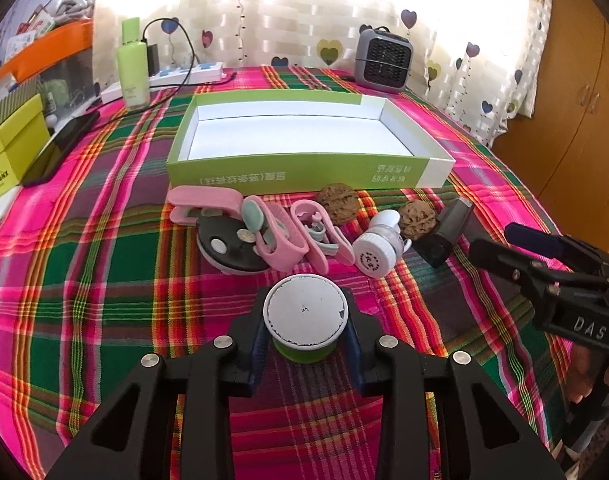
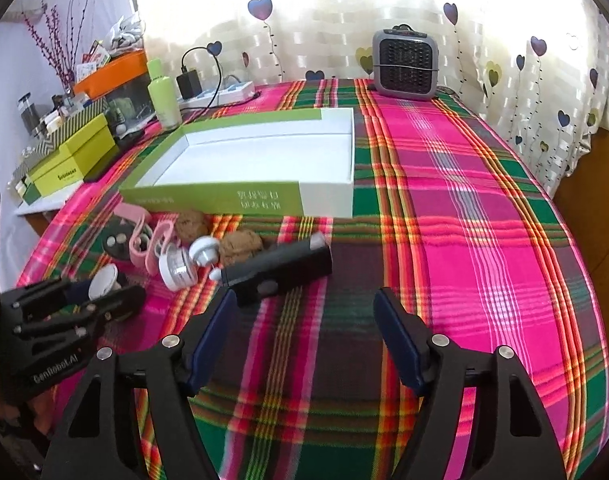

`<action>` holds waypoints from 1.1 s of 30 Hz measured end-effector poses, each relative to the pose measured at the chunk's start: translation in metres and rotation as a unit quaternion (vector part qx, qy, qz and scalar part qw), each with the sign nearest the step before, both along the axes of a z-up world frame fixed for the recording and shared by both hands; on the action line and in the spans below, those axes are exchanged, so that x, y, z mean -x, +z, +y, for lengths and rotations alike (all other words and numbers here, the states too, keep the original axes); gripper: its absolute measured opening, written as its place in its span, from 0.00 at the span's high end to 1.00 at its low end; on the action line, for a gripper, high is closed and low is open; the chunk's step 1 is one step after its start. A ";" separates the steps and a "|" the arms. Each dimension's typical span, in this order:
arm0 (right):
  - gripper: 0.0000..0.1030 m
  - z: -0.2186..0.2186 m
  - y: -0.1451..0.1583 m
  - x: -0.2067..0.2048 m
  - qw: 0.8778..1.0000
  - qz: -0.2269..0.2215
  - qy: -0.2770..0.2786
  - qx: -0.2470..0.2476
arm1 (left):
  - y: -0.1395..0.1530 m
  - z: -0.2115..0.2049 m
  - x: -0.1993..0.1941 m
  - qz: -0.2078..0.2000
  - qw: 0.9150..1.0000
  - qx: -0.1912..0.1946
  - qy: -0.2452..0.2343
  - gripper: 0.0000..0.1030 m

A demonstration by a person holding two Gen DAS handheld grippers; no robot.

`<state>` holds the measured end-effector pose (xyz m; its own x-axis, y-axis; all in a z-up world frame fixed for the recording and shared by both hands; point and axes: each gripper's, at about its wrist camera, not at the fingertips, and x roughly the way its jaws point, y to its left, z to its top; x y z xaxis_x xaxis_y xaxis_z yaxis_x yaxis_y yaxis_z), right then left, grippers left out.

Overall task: Organize objects
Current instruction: 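Grasp the black rectangular device with the right tool while the left tool holds the stand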

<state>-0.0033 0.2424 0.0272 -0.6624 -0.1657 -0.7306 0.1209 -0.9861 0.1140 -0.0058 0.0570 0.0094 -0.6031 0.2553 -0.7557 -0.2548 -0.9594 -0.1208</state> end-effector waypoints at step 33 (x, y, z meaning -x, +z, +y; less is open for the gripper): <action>0.31 0.008 0.002 -0.001 0.998 -0.015 -0.055 -0.039 | 0.000 -0.002 0.000 -0.002 1.000 -0.009 0.000 0.70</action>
